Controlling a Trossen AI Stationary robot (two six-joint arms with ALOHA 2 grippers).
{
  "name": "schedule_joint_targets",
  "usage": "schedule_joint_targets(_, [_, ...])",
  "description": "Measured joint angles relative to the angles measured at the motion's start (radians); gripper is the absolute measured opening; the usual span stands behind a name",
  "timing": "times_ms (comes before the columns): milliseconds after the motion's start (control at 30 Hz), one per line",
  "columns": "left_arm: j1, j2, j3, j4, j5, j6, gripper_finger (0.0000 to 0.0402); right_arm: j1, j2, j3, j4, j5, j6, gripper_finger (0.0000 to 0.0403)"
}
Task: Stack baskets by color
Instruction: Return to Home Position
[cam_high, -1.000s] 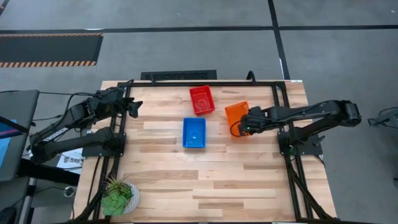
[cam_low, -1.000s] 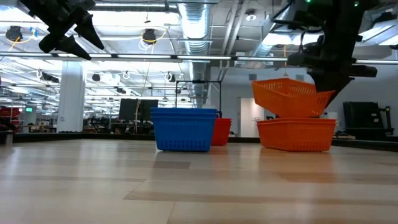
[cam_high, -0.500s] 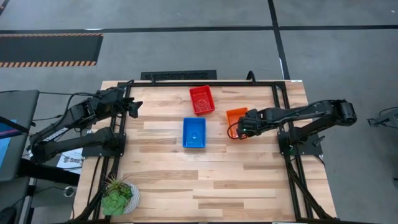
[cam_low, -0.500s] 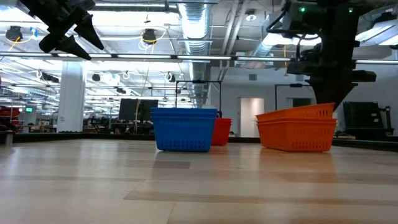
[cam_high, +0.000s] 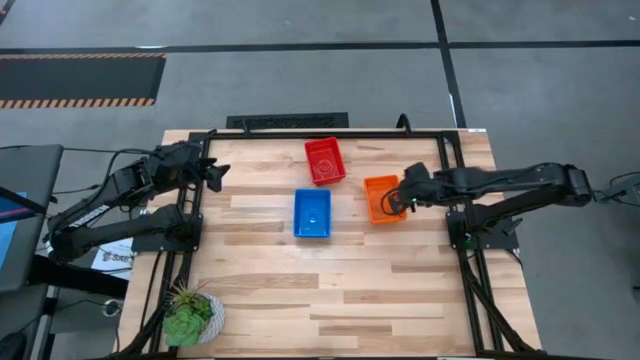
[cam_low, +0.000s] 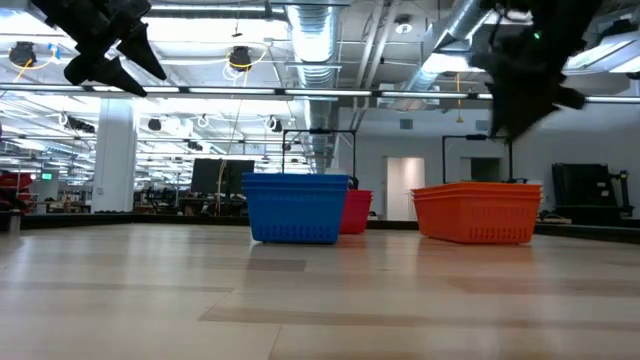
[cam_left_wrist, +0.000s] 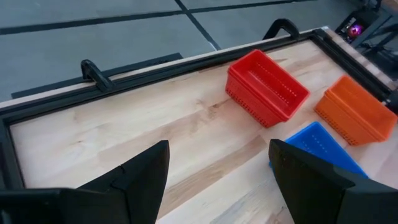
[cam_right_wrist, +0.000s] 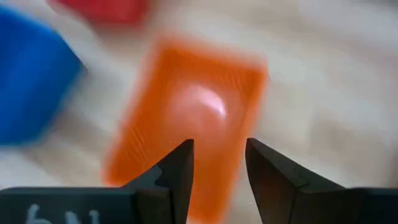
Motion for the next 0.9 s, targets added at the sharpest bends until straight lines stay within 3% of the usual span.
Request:
schedule_joint_targets(167, [0.000, 0.000, 0.000, -0.077, -0.006, 0.040, 0.0263, 0.077, -0.090, 0.000, 0.282, 0.246, -0.200, 0.0171])
schedule_joint_targets(300, [0.000, 0.000, 0.000, -0.142, -0.007, 0.042, 0.0263, 0.124, -0.163, 0.001, 0.401, 0.227, -0.531, 0.0170])
schedule_joint_targets(367, [0.000, 0.000, 0.000, -0.140, -0.020, 0.028, 0.0263, 0.145, -0.188, 0.001, 0.413, 0.192, -0.580, 0.0167])
schedule_joint_targets(433, [0.000, 0.000, 0.000, -0.103, -0.035, 0.023, 0.0263, 0.170, -0.200, 0.001, 0.477, 0.224, -0.670, 0.0166])
schedule_joint_targets(500, [-0.008, -0.009, 0.000, -0.021, 0.046, 0.139, 0.0263, 0.189, -0.224, 0.000, 0.585, 0.258, -0.794, 0.0166])
schedule_joint_targets(567, [-0.016, -0.031, 0.000, 0.090, 0.138, 0.222, 0.0263, 0.185, -0.276, 0.000, 0.670, 0.227, -0.888, 0.0168])
schedule_joint_targets(700, [-0.016, -0.120, -0.001, 0.175, 0.146, 0.271, 0.0263, 0.169, -0.404, -0.053, 0.711, 0.148, -0.924, 0.0170])
schedule_joint_targets(900, [-0.016, -0.359, -0.133, 0.282, 0.184, 0.231, 0.0263, 0.213, -0.703, -0.362, 0.880, 0.138, -0.845, 0.0167])
